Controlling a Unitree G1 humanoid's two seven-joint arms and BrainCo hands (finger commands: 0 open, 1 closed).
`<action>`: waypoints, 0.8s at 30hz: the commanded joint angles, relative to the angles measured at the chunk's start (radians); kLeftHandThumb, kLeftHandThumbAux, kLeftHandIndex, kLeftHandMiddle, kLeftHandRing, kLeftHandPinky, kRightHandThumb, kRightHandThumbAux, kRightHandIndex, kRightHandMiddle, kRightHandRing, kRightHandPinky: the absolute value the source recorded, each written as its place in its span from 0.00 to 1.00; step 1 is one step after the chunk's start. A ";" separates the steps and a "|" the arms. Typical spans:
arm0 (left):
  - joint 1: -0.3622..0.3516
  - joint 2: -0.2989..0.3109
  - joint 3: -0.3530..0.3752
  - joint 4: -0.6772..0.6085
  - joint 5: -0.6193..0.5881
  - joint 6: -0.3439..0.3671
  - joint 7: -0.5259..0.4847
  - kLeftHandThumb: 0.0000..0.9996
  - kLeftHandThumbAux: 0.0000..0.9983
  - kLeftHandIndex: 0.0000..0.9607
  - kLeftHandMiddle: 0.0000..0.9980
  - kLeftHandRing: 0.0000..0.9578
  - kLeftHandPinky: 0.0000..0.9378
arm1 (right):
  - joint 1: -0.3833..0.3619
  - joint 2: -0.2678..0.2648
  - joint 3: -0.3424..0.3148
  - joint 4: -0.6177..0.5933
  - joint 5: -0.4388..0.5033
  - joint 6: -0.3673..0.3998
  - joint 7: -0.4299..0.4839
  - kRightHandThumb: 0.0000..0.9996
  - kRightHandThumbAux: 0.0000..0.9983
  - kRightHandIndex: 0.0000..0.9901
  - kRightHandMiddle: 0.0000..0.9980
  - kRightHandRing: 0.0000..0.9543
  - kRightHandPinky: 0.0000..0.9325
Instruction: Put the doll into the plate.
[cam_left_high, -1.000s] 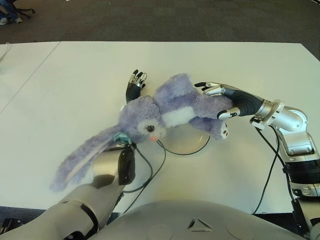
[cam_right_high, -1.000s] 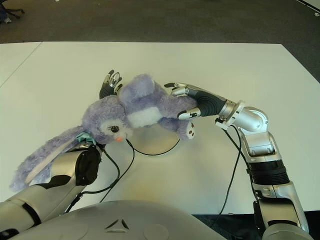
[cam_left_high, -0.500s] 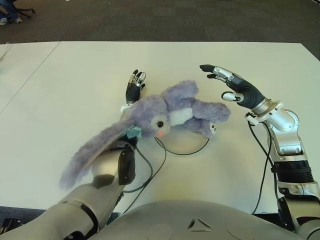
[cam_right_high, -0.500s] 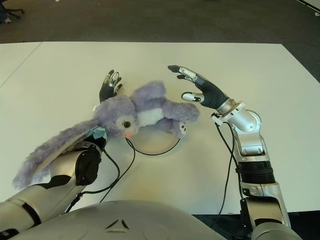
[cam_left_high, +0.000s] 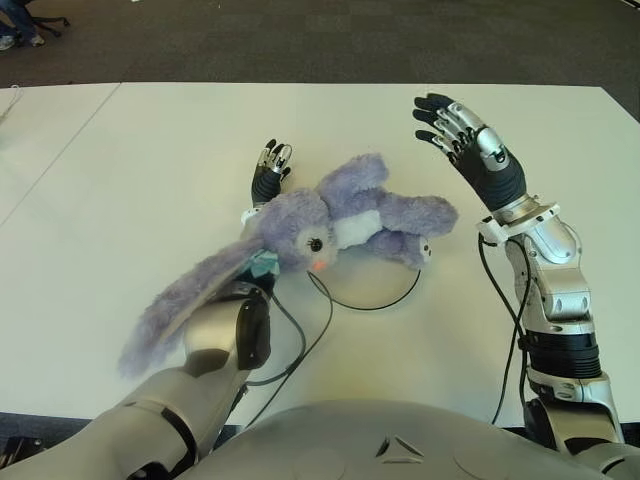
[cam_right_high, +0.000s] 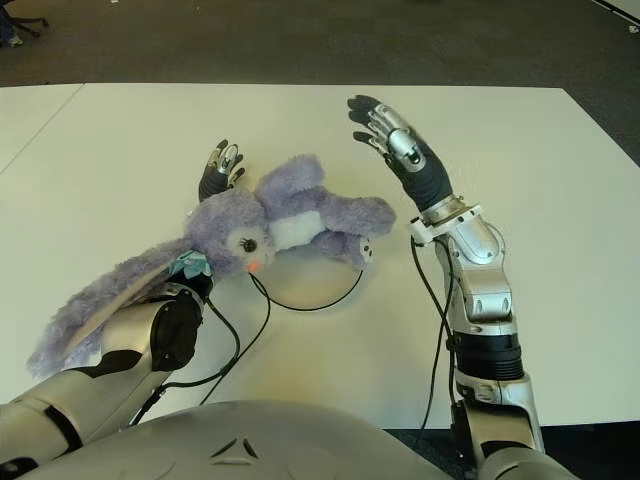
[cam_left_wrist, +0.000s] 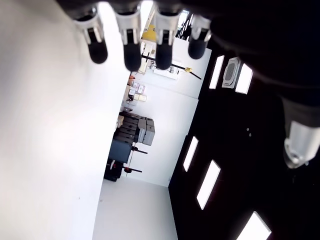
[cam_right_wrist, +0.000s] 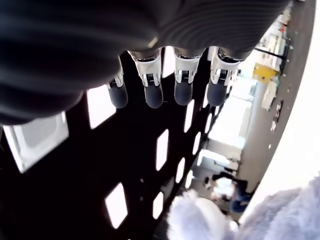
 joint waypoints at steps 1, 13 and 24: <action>0.206 -0.039 0.016 0.132 -0.011 0.124 0.010 0.00 0.50 0.02 0.12 0.12 0.09 | 0.007 0.079 -0.058 -0.037 0.201 0.177 -0.076 0.14 0.23 0.00 0.00 0.00 0.00; 0.208 -0.040 0.013 0.132 -0.007 0.119 0.009 0.00 0.50 0.01 0.11 0.11 0.08 | -0.005 0.112 -0.104 -0.061 0.334 0.277 -0.134 0.08 0.28 0.00 0.00 0.00 0.00; 0.205 -0.038 0.008 0.132 -0.002 0.124 0.018 0.00 0.48 0.00 0.10 0.10 0.07 | -0.137 0.105 -0.191 0.101 0.385 0.311 -0.177 0.10 0.33 0.00 0.00 0.00 0.00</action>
